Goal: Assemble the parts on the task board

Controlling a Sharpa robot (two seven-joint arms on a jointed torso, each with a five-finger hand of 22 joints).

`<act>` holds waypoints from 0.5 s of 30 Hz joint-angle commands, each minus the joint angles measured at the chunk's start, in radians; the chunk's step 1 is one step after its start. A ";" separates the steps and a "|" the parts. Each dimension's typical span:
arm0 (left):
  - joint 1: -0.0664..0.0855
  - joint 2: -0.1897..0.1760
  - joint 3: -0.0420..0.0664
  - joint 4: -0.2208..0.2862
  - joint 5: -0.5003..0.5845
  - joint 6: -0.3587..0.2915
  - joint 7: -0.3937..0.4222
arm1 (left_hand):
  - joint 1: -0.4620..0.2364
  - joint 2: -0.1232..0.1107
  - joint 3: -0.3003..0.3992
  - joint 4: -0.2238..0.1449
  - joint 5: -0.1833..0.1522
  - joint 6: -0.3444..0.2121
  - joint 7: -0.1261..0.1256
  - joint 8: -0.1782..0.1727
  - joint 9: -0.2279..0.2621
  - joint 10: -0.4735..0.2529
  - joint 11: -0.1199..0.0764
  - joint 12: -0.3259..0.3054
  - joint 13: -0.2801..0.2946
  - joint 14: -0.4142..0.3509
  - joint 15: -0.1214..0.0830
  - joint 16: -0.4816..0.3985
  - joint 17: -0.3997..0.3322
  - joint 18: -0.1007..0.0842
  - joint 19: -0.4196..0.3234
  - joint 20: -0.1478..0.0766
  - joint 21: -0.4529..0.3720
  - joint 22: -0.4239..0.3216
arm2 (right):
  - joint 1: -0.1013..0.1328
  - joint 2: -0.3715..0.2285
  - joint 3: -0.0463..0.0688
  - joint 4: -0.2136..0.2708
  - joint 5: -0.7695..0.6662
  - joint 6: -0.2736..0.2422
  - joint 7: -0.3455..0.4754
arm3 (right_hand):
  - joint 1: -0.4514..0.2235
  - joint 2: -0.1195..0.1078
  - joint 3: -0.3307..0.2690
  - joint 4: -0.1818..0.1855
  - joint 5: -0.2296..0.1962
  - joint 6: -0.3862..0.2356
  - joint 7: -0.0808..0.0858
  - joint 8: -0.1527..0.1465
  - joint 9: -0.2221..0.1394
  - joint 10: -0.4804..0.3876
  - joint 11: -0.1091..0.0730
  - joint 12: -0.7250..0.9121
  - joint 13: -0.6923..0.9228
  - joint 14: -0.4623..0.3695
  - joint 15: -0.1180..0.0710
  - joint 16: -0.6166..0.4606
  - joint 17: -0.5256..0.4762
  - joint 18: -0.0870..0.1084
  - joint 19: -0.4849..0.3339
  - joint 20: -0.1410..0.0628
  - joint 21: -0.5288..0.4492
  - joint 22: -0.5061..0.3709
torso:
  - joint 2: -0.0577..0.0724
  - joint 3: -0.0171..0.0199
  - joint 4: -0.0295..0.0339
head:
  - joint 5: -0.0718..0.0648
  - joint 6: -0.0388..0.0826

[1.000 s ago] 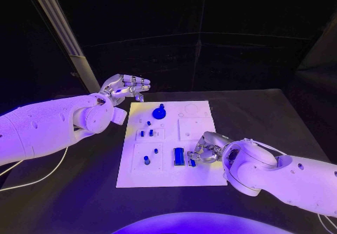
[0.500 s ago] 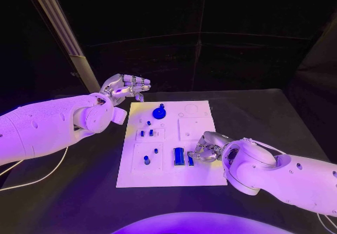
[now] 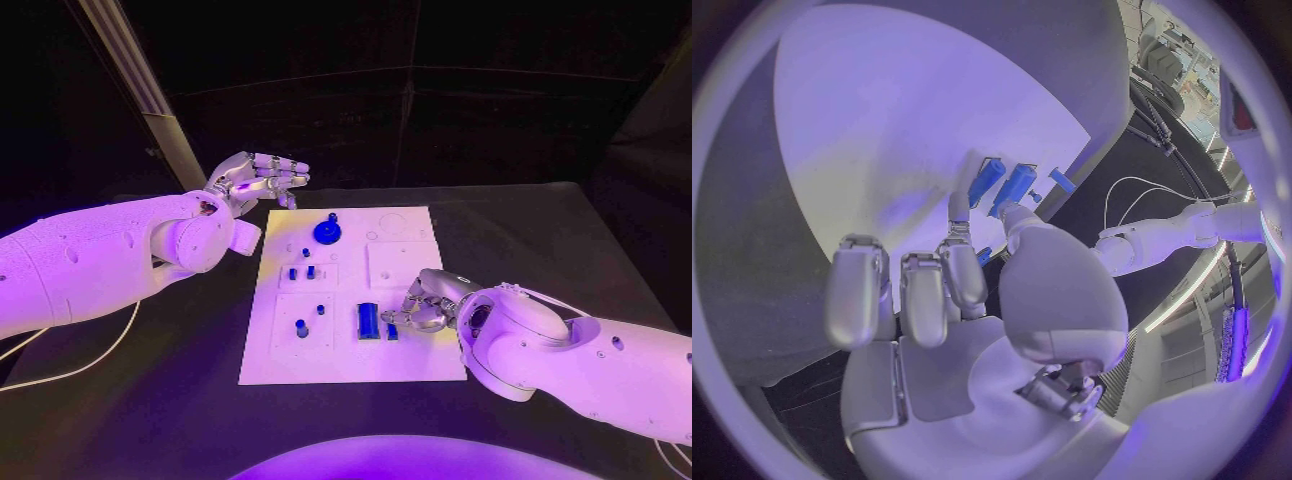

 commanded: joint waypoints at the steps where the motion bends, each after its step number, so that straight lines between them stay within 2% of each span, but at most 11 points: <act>1: 0.002 0.001 0.001 0.000 0.002 0.013 0.002 | -0.003 0.004 -0.002 -0.001 0.000 -0.007 -0.003 0.006 0.001 -0.006 -0.001 0.003 -0.001 -0.004 0.001 0.006 -0.001 0.016 0.000 0.006 -0.006 -0.001 | 0.001 -0.012 0.000 0.011 -0.007 0.017 0.036 | 0.033 -0.001 -0.016 -0.006 -0.010 -0.010 0.000 0.005 0.002 0.003 0.003 -0.003 0.042 0.079 -0.007 -0.002 0.146 -0.005 0.001 -0.006 -0.004 -0.001 | 0.000 0.0009 -0.0008 | 0.000 0.000; 7: 0.002 0.001 0.000 -0.002 0.002 0.013 0.002 | -0.003 0.004 -0.002 -0.001 0.000 -0.007 -0.003 0.006 0.001 -0.006 -0.001 0.003 -0.001 -0.004 0.001 0.006 -0.001 0.016 0.000 0.006 -0.006 -0.001 | 0.001 -0.036 0.000 0.027 0.015 0.075 0.076 | 0.094 0.005 -0.061 -0.029 -0.080 -0.014 0.002 0.007 0.008 0.002 0.005 -0.005 0.044 0.079 -0.005 -0.003 0.146 -0.004 0.000 -0.004 -0.006 -0.002 | -0.001 0.0003 -0.0020 | -0.001 0.000; 15: 0.002 0.002 0.000 -0.004 0.002 0.013 0.001 | -0.003 0.004 -0.002 -0.001 0.000 -0.007 -0.003 0.006 0.001 -0.006 -0.001 0.003 -0.001 -0.004 0.001 0.006 -0.001 0.016 0.000 0.006 -0.006 -0.001 | 0.001 -0.043 0.000 0.030 0.021 0.101 0.088 | 0.107 0.015 -0.091 -0.030 -0.113 -0.017 0.003 0.007 0.010 0.000 0.007 -0.009 0.043 0.078 -0.004 -0.004 0.144 -0.004 -0.001 -0.003 -0.008 -0.002 | -0.001 0.0003 0.0000 | -0.003 0.004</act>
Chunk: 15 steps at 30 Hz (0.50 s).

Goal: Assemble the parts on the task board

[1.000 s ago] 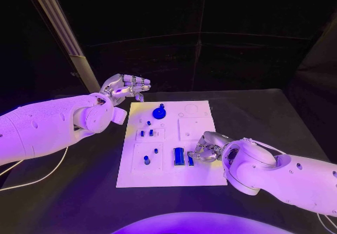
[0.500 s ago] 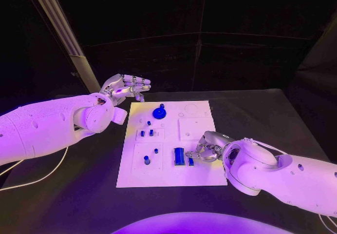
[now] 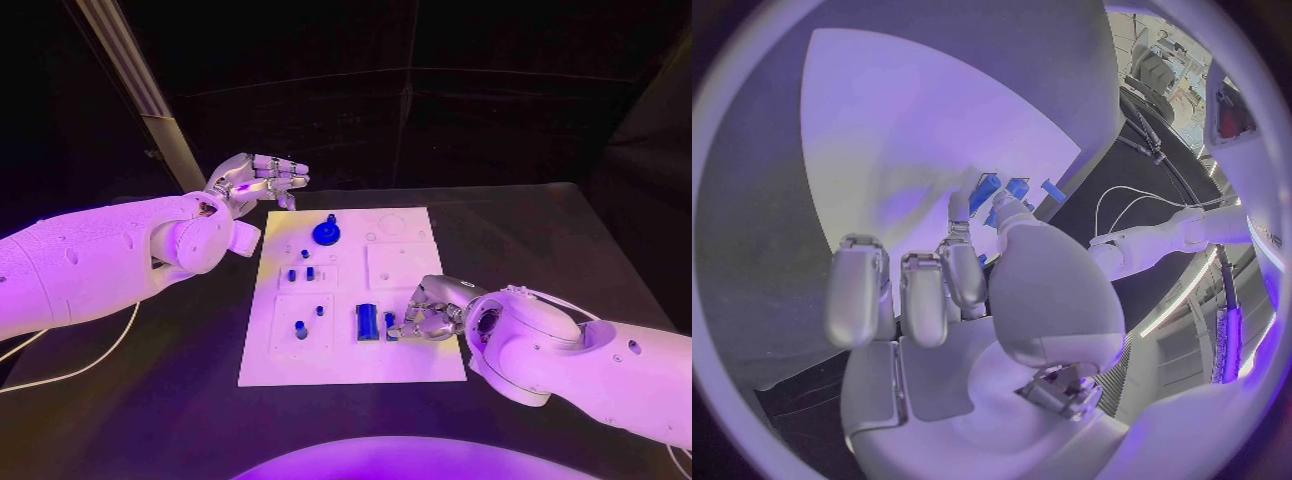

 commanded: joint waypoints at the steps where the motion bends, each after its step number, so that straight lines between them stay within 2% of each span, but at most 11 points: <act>1: 0.002 0.001 0.000 -0.001 0.002 0.012 0.003 | -0.003 0.004 -0.002 -0.001 0.000 -0.007 -0.003 0.006 0.001 -0.006 -0.001 0.003 -0.002 -0.004 0.001 0.006 -0.002 0.016 0.000 0.006 -0.006 -0.002 | 0.001 -0.002 0.000 0.002 0.011 0.042 0.031 | 0.005 0.005 -0.007 0.001 -0.005 -0.007 0.000 0.002 0.001 0.000 0.007 -0.004 0.043 0.078 -0.004 -0.004 0.144 -0.004 -0.001 -0.003 -0.003 0.000 | 0.000 -0.0006 0.0018 | -0.001 0.001; 15: 0.002 -0.001 0.000 -0.001 0.002 0.012 0.002 | -0.002 0.005 -0.002 -0.001 0.000 -0.007 -0.003 0.007 0.001 -0.007 -0.001 0.005 -0.001 -0.004 0.001 0.006 -0.002 0.016 0.000 0.006 -0.006 -0.002 | 0.001 0.003 0.000 -0.008 0.009 0.059 0.031 | 0.005 0.012 -0.013 0.004 -0.008 -0.007 -0.001 0.003 0.002 0.000 0.007 -0.003 0.044 0.079 -0.004 -0.004 0.145 -0.004 -0.001 -0.003 -0.004 0.000 | 0.002 -0.0005 0.0011 | 0.001 0.000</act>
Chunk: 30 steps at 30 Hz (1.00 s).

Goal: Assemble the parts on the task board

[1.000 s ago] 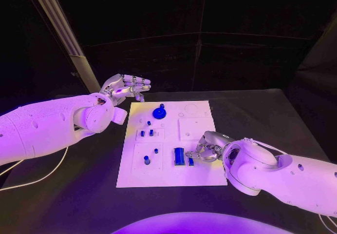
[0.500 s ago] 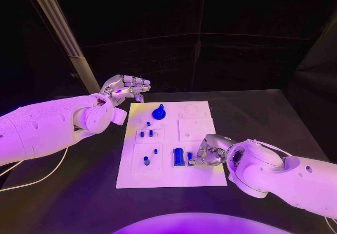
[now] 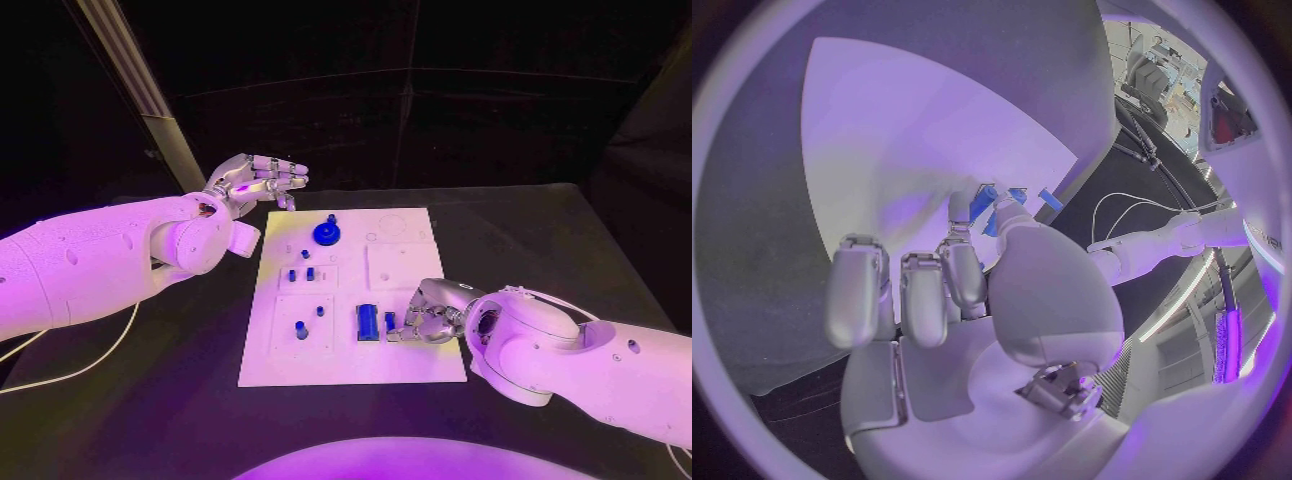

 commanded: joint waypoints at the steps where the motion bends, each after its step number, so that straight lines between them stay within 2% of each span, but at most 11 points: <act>1: 0.002 0.000 0.001 0.001 0.002 0.011 0.004 | -0.002 0.005 -0.002 -0.001 0.000 -0.007 -0.003 0.003 0.001 -0.007 -0.001 0.005 -0.001 -0.004 0.001 0.006 -0.001 0.016 0.000 0.006 -0.006 -0.001 | 0.001 0.003 0.000 -0.002 0.001 0.023 0.012 | 0.000 0.007 -0.004 0.000 -0.006 -0.007 -0.001 0.003 0.002 0.000 0.007 -0.003 0.044 0.079 -0.004 -0.004 0.145 -0.004 -0.001 -0.003 -0.004 0.000 | 0.001 0.0001 -0.0003 | 0.001 -0.002; 8: 0.002 -0.001 0.001 0.001 0.002 0.011 0.003 | -0.002 0.005 -0.002 -0.001 0.000 -0.007 -0.003 0.003 0.001 -0.007 -0.001 0.005 -0.001 -0.004 0.001 0.006 -0.001 0.016 0.000 0.006 -0.006 -0.001 | 0.001 0.010 0.000 -0.020 0.001 0.017 0.009 | 0.006 0.018 -0.008 0.001 -0.003 -0.007 -0.001 0.003 0.002 0.001 0.006 -0.003 0.044 0.079 -0.004 -0.004 0.145 -0.004 -0.001 -0.003 -0.004 0.001 | 0.000 -0.0002 0.0008 | 0.000 -0.003; 13: 0.002 -0.001 0.001 0.002 0.002 0.011 0.003 | -0.002 0.005 -0.002 -0.001 0.000 -0.007 -0.003 0.003 0.001 -0.007 -0.001 0.005 -0.001 -0.004 0.001 0.006 -0.001 0.016 0.000 0.006 -0.006 -0.001 | 0.001 0.020 0.000 -0.053 0.012 0.021 0.013 | 0.014 0.026 -0.012 -0.001 -0.004 -0.006 -0.002 0.004 0.003 0.002 0.006 0.001 0.048 0.079 -0.004 -0.003 0.146 -0.005 0.000 -0.003 -0.002 0.003 | -0.001 -0.0001 0.0011 | 0.001 -0.002; 16: 0.002 -0.002 0.001 0.002 0.002 0.011 0.003 | -0.002 0.005 -0.002 -0.001 0.000 -0.007 -0.003 0.003 0.001 -0.007 -0.001 0.005 -0.001 -0.004 0.001 0.006 -0.001 0.016 0.000 0.006 -0.006 -0.001 | 0.001 0.025 0.000 -0.064 0.018 0.030 0.018 | 0.028 0.029 -0.020 -0.008 -0.012 -0.007 -0.002 0.005 0.005 0.002 0.006 0.001 0.048 0.079 -0.004 -0.003 0.146 -0.005 -0.001 -0.003 -0.003 0.003 | 0.000 0.0006 0.0023 | 0.002 -0.003; 20: 0.002 -0.003 0.001 0.003 0.002 0.011 0.003 | -0.002 0.005 -0.002 -0.001 0.000 -0.007 -0.003 0.003 0.001 -0.007 -0.001 0.005 -0.001 -0.004 0.001 0.006 -0.001 0.016 0.000 0.006 -0.006 -0.001 | 0.001 0.029 0.000 -0.067 0.021 0.031 0.026 | 0.055 0.034 -0.034 -0.022 -0.042 -0.009 -0.001 0.006 0.006 0.002 0.006 0.000 0.048 0.079 -0.004 -0.003 0.146 -0.004 -0.001 -0.002 -0.004 0.002 | -0.001 -0.0003 -0.0007 | 0.005 -0.003; 24: 0.002 -0.003 0.000 0.003 0.002 0.011 0.002 | -0.002 0.005 -0.002 -0.001 0.000 -0.007 -0.003 0.003 0.001 -0.007 -0.001 0.005 -0.001 -0.004 0.001 0.006 -0.001 0.016 0.000 0.006 -0.006 -0.001 | 0.001 0.025 0.000 -0.058 0.040 0.000 0.044 | 0.054 0.037 -0.043 -0.020 -0.044 -0.010 0.000 0.005 0.006 0.001 0.007 -0.002 0.048 0.079 -0.004 -0.004 0.145 -0.004 -0.002 -0.002 -0.004 0.001 | 0.000 0.0008 -0.0006 | 0.005 -0.003; 27: 0.002 -0.003 0.000 0.003 0.002 0.011 0.002 | -0.002 0.005 -0.002 -0.001 0.000 -0.007 -0.003 0.003 0.001 -0.007 -0.001 0.005 -0.001 -0.004 0.001 0.006 -0.001 0.016 0.000 0.006 -0.006 -0.001 | 0.001 0.014 0.000 -0.050 0.078 -0.032 0.078 | 0.042 0.035 -0.065 -0.009 -0.022 -0.020 0.004 0.001 0.005 -0.005 0.010 -0.014 0.041 0.077 -0.001 -0.011 0.137 -0.002 -0.007 -0.001 -0.013 -0.011 | -0.002 0.0004 -0.0014 | 0.004 -0.001; 29: 0.002 -0.002 0.000 0.002 0.002 0.011 0.002 | -0.002 0.005 -0.002 -0.001 0.000 -0.008 -0.003 0.004 0.001 -0.008 -0.001 0.006 -0.001 -0.003 0.001 0.006 -0.001 0.016 0.000 0.006 -0.006 -0.001 | 0.002 -0.003 0.001 -0.045 0.132 -0.056 0.136 | 0.037 0.031 -0.079 -0.003 -0.017 -0.032 0.008 -0.006 0.003 -0.014 0.014 -0.032 0.030 0.073 0.002 -0.023 0.123 0.001 -0.013 0.001 -0.024 -0.026 | -0.003 -0.0004 -0.0005 | 0.003 0.002; 30: 0.002 -0.002 0.000 0.002 0.002 0.011 0.003 | -0.001 0.006 -0.002 -0.001 0.000 -0.008 -0.003 0.004 0.001 -0.009 -0.001 0.006 -0.001 -0.003 0.001 0.007 -0.002 0.016 0.000 0.006 -0.006 -0.001 | 0.002 -0.013 0.001 -0.045 0.173 -0.064 0.180 | 0.039 0.031 -0.086 -0.001 -0.014 -0.042 0.012 -0.011 0.001 -0.023 0.017 -0.048 0.020 0.070 0.004 -0.034 0.110 0.004 -0.020 0.003 -0.035 -0.041 | -0.004 -0.0012 0.0001 | 0.001 0.008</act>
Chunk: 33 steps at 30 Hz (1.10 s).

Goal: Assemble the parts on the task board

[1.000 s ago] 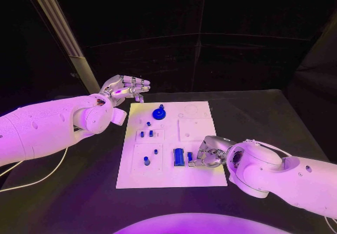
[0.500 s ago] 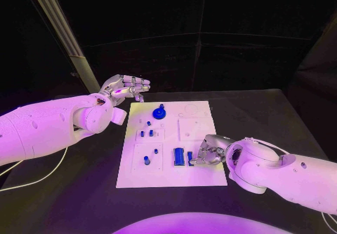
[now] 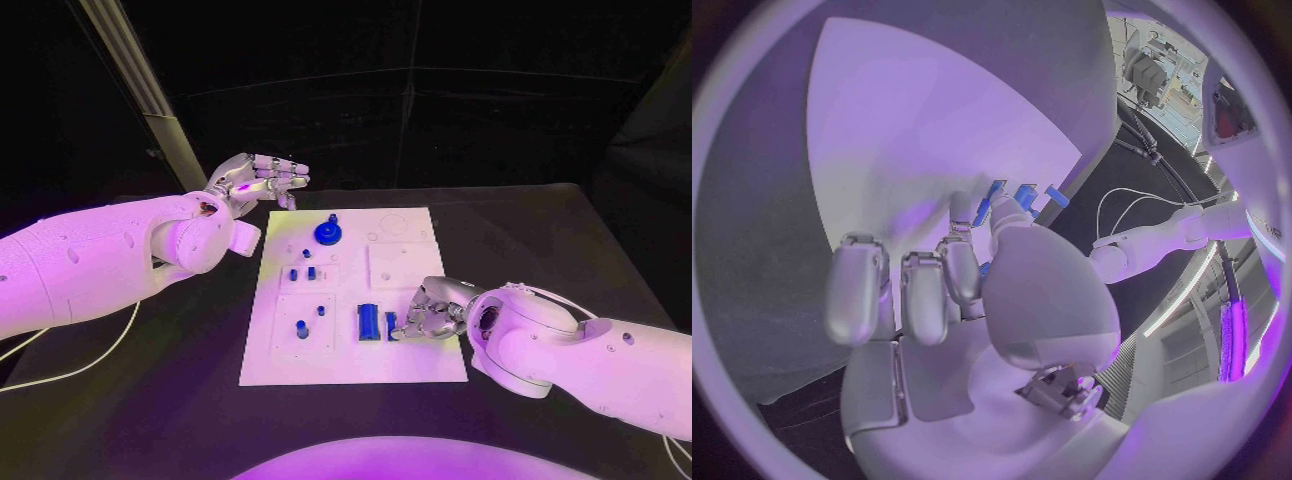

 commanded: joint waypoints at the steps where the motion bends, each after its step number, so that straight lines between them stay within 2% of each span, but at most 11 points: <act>1: 0.002 0.001 0.000 0.000 0.002 0.009 0.006 | -0.002 0.005 -0.002 -0.001 0.000 -0.006 -0.001 0.004 0.001 -0.009 -0.001 0.006 -0.001 -0.004 0.001 0.007 -0.002 0.016 0.000 0.006 -0.006 -0.002 | 0.002 -0.023 0.001 0.002 0.160 -0.063 0.163 | -0.003 0.000 -0.016 0.003 0.010 -0.031 0.010 -0.015 -0.005 -0.035 0.011 -0.071 -0.012 0.060 0.009 -0.043 0.078 0.014 -0.033 0.007 -0.049 -0.070 | -0.003 -0.0029 0.0018 | -0.004 0.013; 4: 0.002 0.005 0.000 -0.002 0.002 0.003 0.017 | -0.006 0.005 -0.005 0.001 -0.001 -0.006 -0.001 0.006 0.001 -0.007 -0.001 0.011 -0.001 -0.005 0.002 0.007 -0.004 0.015 -0.001 0.007 -0.008 -0.002 | 0.015 -0.046 0.001 -0.023 0.369 -0.074 0.338 | 0.042 0.015 -0.028 -0.012 0.023 -0.067 0.028 -0.025 -0.006 -0.119 0.025 -0.231 -0.115 0.030 0.025 -0.141 -0.021 0.044 -0.098 0.019 -0.163 -0.219 | -0.006 -0.0056 0.0026 | -0.009 0.030; 8: 0.001 0.014 0.000 -0.012 0.035 0.005 0.032 | -0.023 0.005 -0.015 0.013 -0.001 -0.004 -0.004 0.011 0.001 0.001 -0.004 0.023 0.001 -0.009 0.003 0.007 -0.008 0.015 -0.004 0.009 -0.014 -0.007 | 0.045 -0.047 0.002 -0.095 0.640 -0.079 0.569 | 0.132 0.053 -0.018 -0.053 0.039 -0.149 0.062 -0.051 -0.014 -0.327 0.058 -0.592 -0.358 -0.094 0.050 -0.498 -0.346 0.111 -0.284 0.044 -0.515 -0.632 | -0.017 -0.0079 0.0038 | -0.017 0.056; 9: 0.001 0.017 0.000 -0.015 0.047 0.006 0.036 | -0.029 0.003 -0.020 0.017 -0.002 -0.004 -0.005 0.013 0.002 0.003 -0.005 0.027 0.001 -0.010 0.003 0.007 -0.009 0.015 -0.005 0.009 -0.017 -0.009 | 0.053 -0.043 0.002 -0.120 0.711 -0.077 0.624 | 0.156 0.065 -0.012 -0.063 0.038 -0.169 0.075 -0.058 -0.018 -0.358 0.069 -0.635 -0.394 -0.153 0.061 -0.658 -0.478 0.111 -0.306 0.054 -0.566 -0.667 | -0.020 -0.0092 0.0047 | -0.020 0.063; 10: 0.001 0.020 0.000 -0.019 0.057 0.008 0.039 | -0.035 0.001 -0.025 0.021 -0.002 -0.005 -0.006 0.014 0.002 0.004 -0.005 0.030 0.001 -0.013 0.003 0.007 -0.011 0.015 -0.006 0.010 -0.020 -0.011 | 0.058 -0.038 0.002 -0.141 0.767 -0.075 0.666 | 0.170 0.070 -0.009 -0.070 0.034 -0.184 0.082 -0.065 -0.022 -0.375 0.076 -0.663 -0.421 -0.179 0.069 -0.732 -0.533 0.112 -0.316 0.061 -0.597 -0.687 | -0.022 -0.0101 0.0050 | -0.022 0.072; 14: -0.001 0.034 -0.012 -0.041 0.102 0.014 0.053 | -0.062 -0.007 -0.063 0.044 -0.003 -0.003 -0.012 0.023 0.002 0.018 -0.010 0.050 0.002 -0.059 0.005 -0.035 -0.036 0.015 -0.037 0.015 -0.064 -0.038 | 0.076 -0.002 0.004 -0.247 0.952 -0.060 0.803 | 0.219 0.084 0.008 -0.089 0.018 -0.248 0.114 -0.101 -0.050 -0.476 0.122 -0.818 -0.570 -0.295 0.115 -0.935 -0.638 0.106 -0.398 0.102 -0.760 -0.788 | -0.040 -0.0157 0.0048 | -0.027 0.106; 18: -0.003 0.063 -0.022 -0.088 0.154 0.027 0.069 | -0.078 -0.007 -0.109 0.076 -0.003 -0.001 -0.017 0.029 0.001 0.047 -0.009 0.051 -0.004 -0.156 0.019 -0.221 -0.127 0.012 -0.138 0.032 -0.200 -0.129 | 0.087 0.064 0.020 -0.400 1.086 -0.042 0.913 | 0.230 0.095 0.014 -0.102 -0.008 -0.262 0.130 -0.128 -0.086 -0.495 0.154 -0.947 -0.759 -0.416 0.170 -1.148 -0.790 0.099 -0.481 0.157 -0.939 -0.905 | -0.060 -0.0212 0.0034 | -0.028 0.154; 21: -0.007 0.081 -0.024 -0.122 0.182 0.037 0.082 | -0.069 0.004 -0.142 0.106 -0.001 -0.005 -0.017 0.013 -0.002 0.084 0.005 -0.009 -0.007 -0.157 0.042 -0.450 -0.220 0.022 -0.197 0.059 -0.351 -0.251 | 0.089 0.111 0.034 -0.495 1.133 -0.028 0.963 | 0.226 0.108 0.017 -0.122 -0.011 -0.253 0.132 -0.151 -0.115 -0.477 0.168 -1.011 -0.882 -0.427 0.192 -1.250 -0.890 0.109 -0.483 0.187 -1.025 -0.967 | -0.066 -0.0213 -0.0011 | -0.026 0.183; 23: -0.010 0.097 -0.025 -0.151 0.196 0.041 0.090 | -0.068 0.000 -0.164 0.118 -0.002 -0.009 -0.018 0.000 -0.004 0.092 0.004 -0.042 -0.007 -0.165 0.062 -0.534 -0.248 0.013 -0.227 0.080 -0.413 -0.303 | 0.090 0.145 0.043 -0.554 1.154 -0.023 0.987 | 0.214 0.123 0.019 -0.150 -0.016 -0.239 0.133 -0.178 -0.147 -0.450 0.175 -1.060 -0.999 -0.407 0.196 -1.327 -0.984 0.111 -0.455 0.204 -1.093 -1.022 | -0.071 -0.0213 -0.0034 | -0.029 0.203; 27: -0.024 0.130 -0.026 -0.208 0.212 0.040 0.103 | -0.045 0.014 -0.212 0.134 -0.002 -0.009 -0.016 -0.027 -0.005 0.105 0.021 -0.121 -0.004 -0.159 0.086 -0.682 -0.300 0.019 -0.260 0.115 -0.516 -0.406 | 0.091 0.202 0.052 -0.644 1.175 -0.012 1.014 | 0.193 0.129 0.016 -0.193 -0.024 -0.242 0.137 -0.184 -0.182 -0.445 0.185 -1.098 -1.095 -0.384 0.211 -1.380 -1.072 0.115 -0.427 0.210 -1.155 -1.072 | -0.084 -0.0176 -0.0058 | -0.026 0.218; 33: -0.044 0.166 -0.025 -0.267 0.220 0.030 0.121 | -0.019 0.036 -0.258 0.144 0.000 0.000 -0.019 -0.050 -0.005 0.108 0.030 -0.187 -0.007 -0.139 0.097 -0.789 -0.341 0.018 -0.229 0.122 -0.558 -0.478 | 0.091 0.258 0.061 -0.723 1.183 0.030 1.037 | 0.161 0.158 0.017 -0.250 -0.036 -0.219 0.144 -0.185 -0.224 -0.409 0.178 -1.118 -1.192 -0.309 0.199 -1.390 -1.162 0.116 -0.349 0.196 -1.196 -1.116 | -0.089 -0.0062 -0.0093 | -0.015 0.235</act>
